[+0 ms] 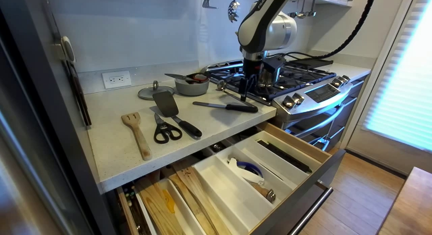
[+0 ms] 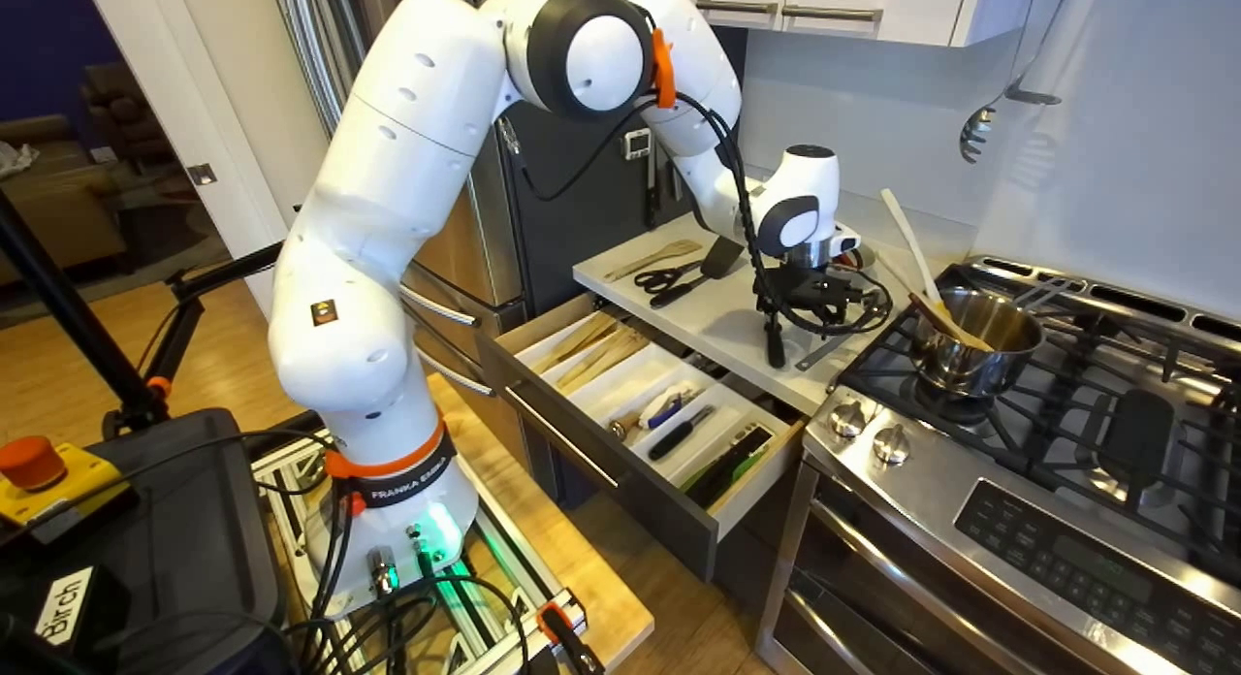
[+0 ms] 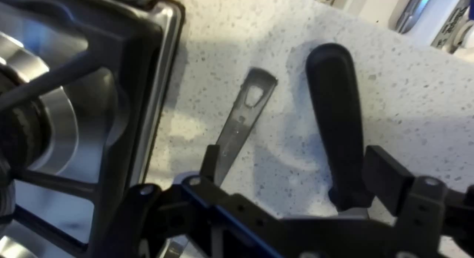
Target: Shift the knife from the counter to the pot
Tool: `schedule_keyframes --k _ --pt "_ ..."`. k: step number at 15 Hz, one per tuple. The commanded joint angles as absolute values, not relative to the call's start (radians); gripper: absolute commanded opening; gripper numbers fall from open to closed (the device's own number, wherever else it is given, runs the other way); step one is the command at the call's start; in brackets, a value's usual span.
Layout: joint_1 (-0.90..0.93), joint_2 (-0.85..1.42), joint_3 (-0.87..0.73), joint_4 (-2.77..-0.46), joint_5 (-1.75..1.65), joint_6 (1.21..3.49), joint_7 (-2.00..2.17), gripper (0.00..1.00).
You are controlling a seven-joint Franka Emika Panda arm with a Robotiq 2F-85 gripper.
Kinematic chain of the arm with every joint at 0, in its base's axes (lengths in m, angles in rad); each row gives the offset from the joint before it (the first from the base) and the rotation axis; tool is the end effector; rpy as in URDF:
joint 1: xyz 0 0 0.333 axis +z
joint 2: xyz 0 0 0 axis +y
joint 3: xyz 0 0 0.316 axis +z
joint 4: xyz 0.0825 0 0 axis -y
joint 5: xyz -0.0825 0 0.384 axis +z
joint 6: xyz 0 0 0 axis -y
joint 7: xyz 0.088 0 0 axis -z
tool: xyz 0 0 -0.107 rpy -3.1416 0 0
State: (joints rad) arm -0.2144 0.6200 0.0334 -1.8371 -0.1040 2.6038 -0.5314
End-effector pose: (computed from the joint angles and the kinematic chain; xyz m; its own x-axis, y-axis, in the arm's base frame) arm 0.6494 -0.1183 0.2041 0.9026 0.4183 0.1017 0.4072 -0.9062 0.1135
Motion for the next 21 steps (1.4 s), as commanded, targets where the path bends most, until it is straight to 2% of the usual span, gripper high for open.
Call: schedule_keyframes --k 1,11,12,14,16,18,19,20,21 --pt "-0.237 0.669 0.073 -1.792 -0.121 2.661 -0.631 1.00" --pt "-0.260 0.675 0.191 -1.841 -0.067 2.684 -0.863 1.00" --pt "-0.256 0.677 0.183 -1.844 -0.063 2.682 -0.853 0.92" --pt "-0.254 0.668 0.172 -1.870 -0.055 2.691 -0.830 0.85" --pt "-0.257 0.657 0.166 -1.897 -0.044 2.698 -0.815 0.89" --pt "-0.265 0.654 0.167 -1.910 -0.034 2.705 -0.817 0.83" --pt "-0.268 0.655 0.166 -1.910 -0.030 2.704 -0.815 0.76" --pt "-0.271 0.658 0.166 -1.910 -0.023 2.706 -0.812 0.75" --pt "-0.273 0.663 0.161 -1.904 -0.018 2.703 -0.805 0.68"
